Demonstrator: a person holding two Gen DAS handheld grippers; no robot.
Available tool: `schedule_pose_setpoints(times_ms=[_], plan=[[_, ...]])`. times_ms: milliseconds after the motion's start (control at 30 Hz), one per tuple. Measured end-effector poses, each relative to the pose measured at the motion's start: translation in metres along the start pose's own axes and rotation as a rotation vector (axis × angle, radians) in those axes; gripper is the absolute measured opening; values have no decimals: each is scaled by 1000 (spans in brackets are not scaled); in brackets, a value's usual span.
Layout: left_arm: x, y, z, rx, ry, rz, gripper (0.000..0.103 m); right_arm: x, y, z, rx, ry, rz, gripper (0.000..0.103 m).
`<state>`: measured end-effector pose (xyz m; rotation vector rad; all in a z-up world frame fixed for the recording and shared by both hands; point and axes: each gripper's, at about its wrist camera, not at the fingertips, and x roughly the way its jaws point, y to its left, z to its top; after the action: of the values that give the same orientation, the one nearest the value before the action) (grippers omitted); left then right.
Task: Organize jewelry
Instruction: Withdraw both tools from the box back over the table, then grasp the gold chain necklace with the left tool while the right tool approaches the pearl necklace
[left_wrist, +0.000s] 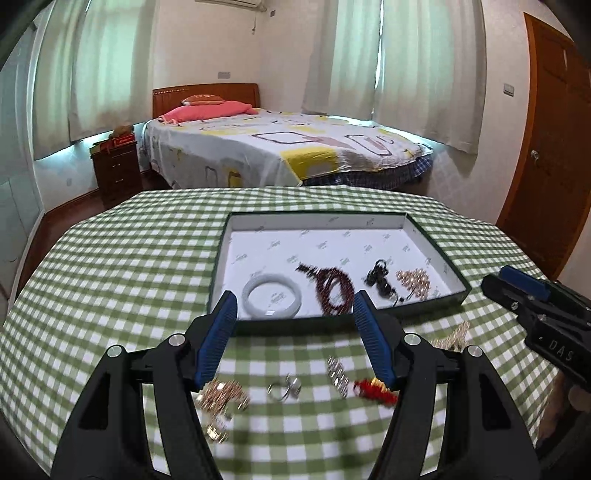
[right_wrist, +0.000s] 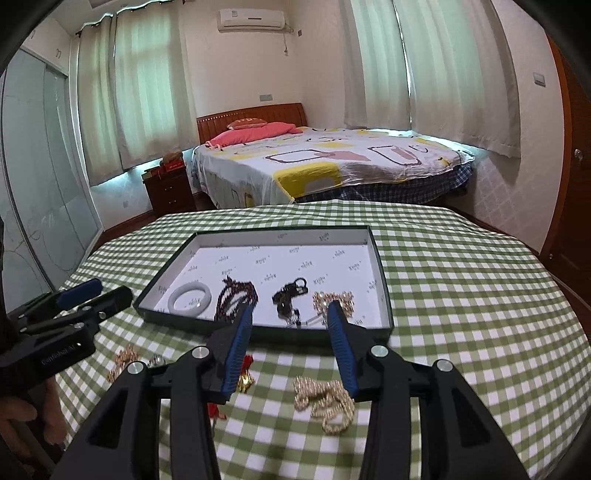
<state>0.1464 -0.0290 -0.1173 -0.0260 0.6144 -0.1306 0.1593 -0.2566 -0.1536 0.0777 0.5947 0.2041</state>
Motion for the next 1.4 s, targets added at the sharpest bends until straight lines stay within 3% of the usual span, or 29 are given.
schedule_pose_setpoints(times_ms=[367,633,1267,1300,1367,1400], plan=[[-16,36,-41,-40,65,71,64,-8,-7,-32,14,36,-10,43],[-4,52,-67,-77,145,88,64,-2,-5,-51,13,76,-2,44],[47,72,-68,-118,236,92,62,16,-10,-58,28,128,-7,44],[48,71,-67,-111,235,89,60,17,-10,-58,29,130,-8,44],[49,70,-66,-92,231,87,41,19,-11,-58,31,135,-8,44],[48,69,-67,-82,228,81,39,20,-11,-58,32,137,-8,44]])
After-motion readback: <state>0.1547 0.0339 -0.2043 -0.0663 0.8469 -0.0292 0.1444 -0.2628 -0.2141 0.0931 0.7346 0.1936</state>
